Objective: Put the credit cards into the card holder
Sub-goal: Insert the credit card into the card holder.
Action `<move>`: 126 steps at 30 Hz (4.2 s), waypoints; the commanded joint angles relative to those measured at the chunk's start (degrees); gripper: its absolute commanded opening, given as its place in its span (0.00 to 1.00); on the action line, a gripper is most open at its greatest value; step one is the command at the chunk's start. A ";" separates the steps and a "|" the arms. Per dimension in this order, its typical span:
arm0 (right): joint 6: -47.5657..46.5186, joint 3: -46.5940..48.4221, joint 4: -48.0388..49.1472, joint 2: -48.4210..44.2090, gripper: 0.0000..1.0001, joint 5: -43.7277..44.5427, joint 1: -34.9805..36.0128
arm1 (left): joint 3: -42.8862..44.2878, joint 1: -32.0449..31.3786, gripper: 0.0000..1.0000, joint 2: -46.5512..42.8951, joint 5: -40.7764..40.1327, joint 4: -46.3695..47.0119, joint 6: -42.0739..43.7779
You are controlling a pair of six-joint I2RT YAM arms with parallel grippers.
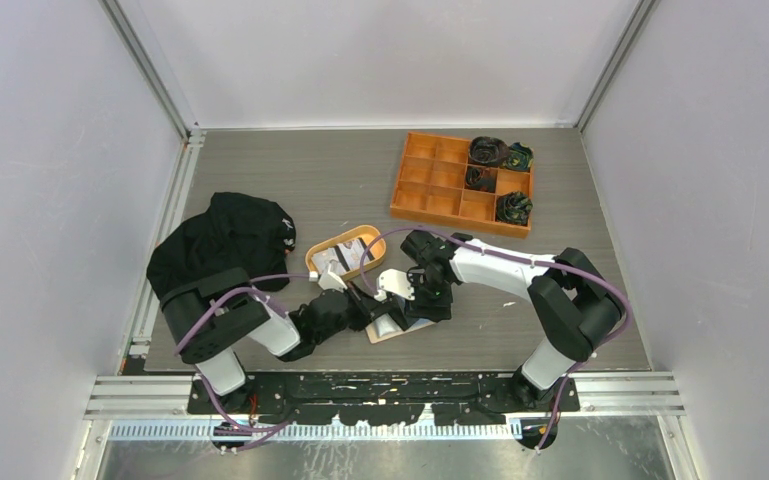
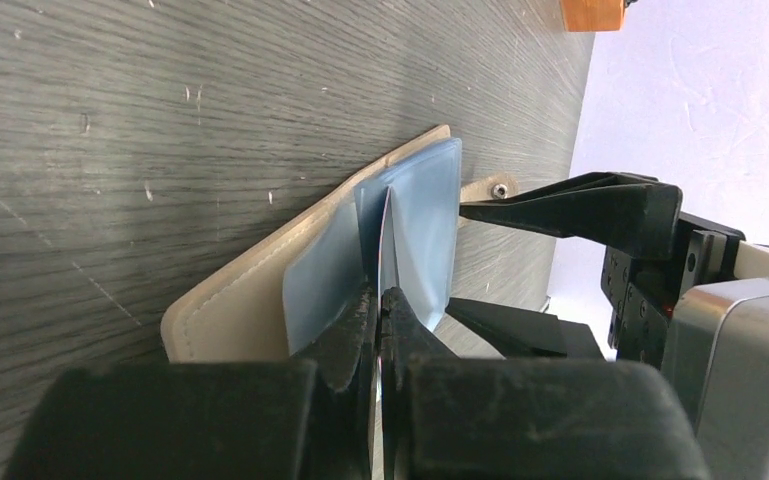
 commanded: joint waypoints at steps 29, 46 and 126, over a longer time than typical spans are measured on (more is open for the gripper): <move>-0.96 -1.35 2.86 -12.43 0.60 -12.25 0.74 | 4.05 4.12 0.09 1.64 7.94 -7.74 4.22; 3.82 -8.99 29.81 -9.43 0.03 4.69 18.71 | 4.28 5.88 0.15 6.82 13.62 -0.97 4.04; 32.26 14.39 -2.45 8.52 0.49 -15.74 -11.65 | -15.11 7.62 0.77 -65.33 8.66 -29.35 25.34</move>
